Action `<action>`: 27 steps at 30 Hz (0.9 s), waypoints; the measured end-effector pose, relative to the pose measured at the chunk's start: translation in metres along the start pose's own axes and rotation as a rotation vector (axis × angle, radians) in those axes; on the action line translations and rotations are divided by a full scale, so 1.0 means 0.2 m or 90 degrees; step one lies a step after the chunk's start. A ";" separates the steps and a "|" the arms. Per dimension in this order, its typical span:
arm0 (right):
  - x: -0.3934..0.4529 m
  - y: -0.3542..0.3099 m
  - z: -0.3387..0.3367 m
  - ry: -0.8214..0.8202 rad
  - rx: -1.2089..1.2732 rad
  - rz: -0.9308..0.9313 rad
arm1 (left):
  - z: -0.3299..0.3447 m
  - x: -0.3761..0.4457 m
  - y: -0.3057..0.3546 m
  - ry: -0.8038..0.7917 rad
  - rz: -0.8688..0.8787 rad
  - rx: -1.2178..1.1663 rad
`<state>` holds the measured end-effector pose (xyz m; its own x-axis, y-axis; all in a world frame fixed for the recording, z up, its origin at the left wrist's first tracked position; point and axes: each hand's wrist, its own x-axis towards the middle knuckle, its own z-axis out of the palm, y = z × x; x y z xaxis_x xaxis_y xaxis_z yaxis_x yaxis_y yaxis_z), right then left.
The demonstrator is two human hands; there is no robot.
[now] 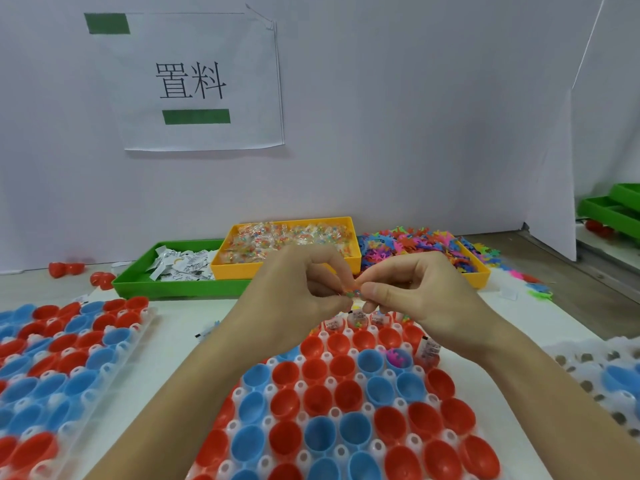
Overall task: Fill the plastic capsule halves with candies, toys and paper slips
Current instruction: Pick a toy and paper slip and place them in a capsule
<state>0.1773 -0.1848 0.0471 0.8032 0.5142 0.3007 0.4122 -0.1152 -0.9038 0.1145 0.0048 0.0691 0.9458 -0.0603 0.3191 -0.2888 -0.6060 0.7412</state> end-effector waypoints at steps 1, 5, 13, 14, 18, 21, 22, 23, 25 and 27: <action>0.00 0.00 -0.02 0.005 -0.013 0.002 | -0.01 0.00 0.00 -0.008 -0.006 0.002; -0.02 -0.03 -0.13 0.008 -0.176 0.008 | -0.08 0.00 0.00 0.022 -0.009 -0.005; -0.04 -0.05 -0.11 -0.099 -0.473 0.088 | -0.19 0.00 -0.01 0.067 -0.003 -0.019; -0.04 -0.05 -0.10 -0.104 -0.485 0.101 | -0.19 0.00 -0.01 0.068 -0.001 -0.016; -0.05 -0.06 -0.07 -0.129 -0.512 0.124 | -0.19 0.00 -0.01 0.072 0.008 -0.003; -0.05 -0.06 -0.05 -0.145 -0.531 0.131 | -0.19 0.00 -0.01 0.070 0.013 0.001; -0.05 -0.06 -0.05 -0.150 -0.537 0.133 | -0.20 0.00 -0.01 0.069 0.015 0.001; -0.05 -0.06 -0.04 -0.154 -0.543 0.135 | -0.20 0.00 -0.02 0.069 0.017 -0.001; -0.05 -0.06 -0.04 -0.159 -0.553 0.137 | -0.20 0.00 -0.02 0.069 0.020 -0.003; -0.05 -0.05 -0.04 -0.158 -0.563 0.133 | -0.20 0.00 -0.01 0.067 0.019 0.001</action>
<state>0.1682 -0.1955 0.0557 0.8250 0.5650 -0.0060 0.5292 -0.7763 -0.3425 0.1094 0.0380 0.0907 0.9158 0.0053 0.4016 -0.3165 -0.6060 0.7298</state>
